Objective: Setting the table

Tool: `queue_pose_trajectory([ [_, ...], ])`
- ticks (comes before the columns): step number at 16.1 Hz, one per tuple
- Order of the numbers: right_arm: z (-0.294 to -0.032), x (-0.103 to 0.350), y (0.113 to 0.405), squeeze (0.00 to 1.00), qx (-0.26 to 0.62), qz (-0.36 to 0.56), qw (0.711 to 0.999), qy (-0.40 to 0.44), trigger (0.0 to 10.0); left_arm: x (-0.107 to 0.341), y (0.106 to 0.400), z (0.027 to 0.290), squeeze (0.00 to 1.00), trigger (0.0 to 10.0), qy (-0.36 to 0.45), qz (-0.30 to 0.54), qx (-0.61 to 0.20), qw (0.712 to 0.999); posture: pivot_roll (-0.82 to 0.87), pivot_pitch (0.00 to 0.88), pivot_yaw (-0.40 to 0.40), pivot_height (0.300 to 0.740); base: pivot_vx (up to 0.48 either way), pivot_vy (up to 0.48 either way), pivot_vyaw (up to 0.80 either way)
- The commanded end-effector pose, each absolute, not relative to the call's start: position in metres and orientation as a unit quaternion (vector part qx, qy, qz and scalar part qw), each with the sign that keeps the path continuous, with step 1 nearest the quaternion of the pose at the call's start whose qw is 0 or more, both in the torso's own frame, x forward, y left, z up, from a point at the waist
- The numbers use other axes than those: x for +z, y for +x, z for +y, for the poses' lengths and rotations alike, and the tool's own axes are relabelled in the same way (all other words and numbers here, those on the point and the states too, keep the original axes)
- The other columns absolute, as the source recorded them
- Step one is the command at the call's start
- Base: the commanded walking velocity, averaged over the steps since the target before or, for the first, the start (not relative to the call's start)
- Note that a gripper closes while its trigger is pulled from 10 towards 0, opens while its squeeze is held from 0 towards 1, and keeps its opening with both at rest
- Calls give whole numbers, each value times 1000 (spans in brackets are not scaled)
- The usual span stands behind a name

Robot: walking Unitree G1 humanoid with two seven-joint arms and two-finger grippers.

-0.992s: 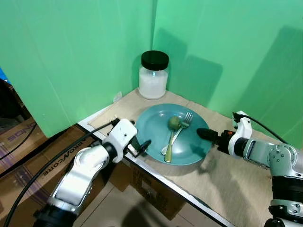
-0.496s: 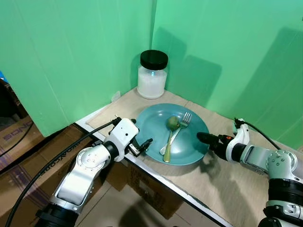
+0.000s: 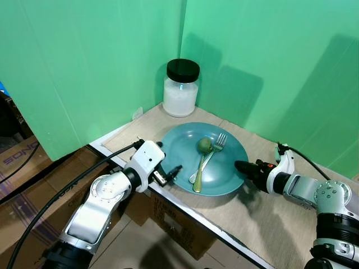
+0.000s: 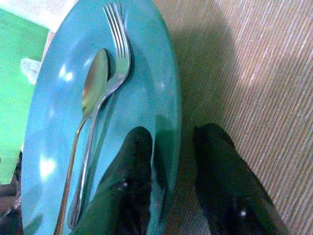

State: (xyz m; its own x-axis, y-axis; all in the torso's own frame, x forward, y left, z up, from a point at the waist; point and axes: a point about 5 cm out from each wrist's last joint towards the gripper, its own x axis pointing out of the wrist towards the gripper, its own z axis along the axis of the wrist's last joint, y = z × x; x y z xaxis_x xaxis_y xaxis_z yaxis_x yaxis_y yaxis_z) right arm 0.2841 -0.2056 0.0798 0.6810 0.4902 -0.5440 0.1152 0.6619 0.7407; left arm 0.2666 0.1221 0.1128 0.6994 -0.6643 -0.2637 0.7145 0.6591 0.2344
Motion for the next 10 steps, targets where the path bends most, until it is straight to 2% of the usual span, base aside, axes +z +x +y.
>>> queue_pose_trajectory([
  [1, -204, 75, 283, 0, 109, 398, 818, 401, 0, 120, 263, 118, 0, 10000, 151, 66, -402, 901, 14, 0, -108, 740, 0, 0, 0],
  [10, -206, 79, 287, 0, 98, 369, 815, 435, 0, 128, 263, 127, 0, 10000, 155, 66, -410, 896, 2, 0, -53, 740, 0, 0, 0],
])
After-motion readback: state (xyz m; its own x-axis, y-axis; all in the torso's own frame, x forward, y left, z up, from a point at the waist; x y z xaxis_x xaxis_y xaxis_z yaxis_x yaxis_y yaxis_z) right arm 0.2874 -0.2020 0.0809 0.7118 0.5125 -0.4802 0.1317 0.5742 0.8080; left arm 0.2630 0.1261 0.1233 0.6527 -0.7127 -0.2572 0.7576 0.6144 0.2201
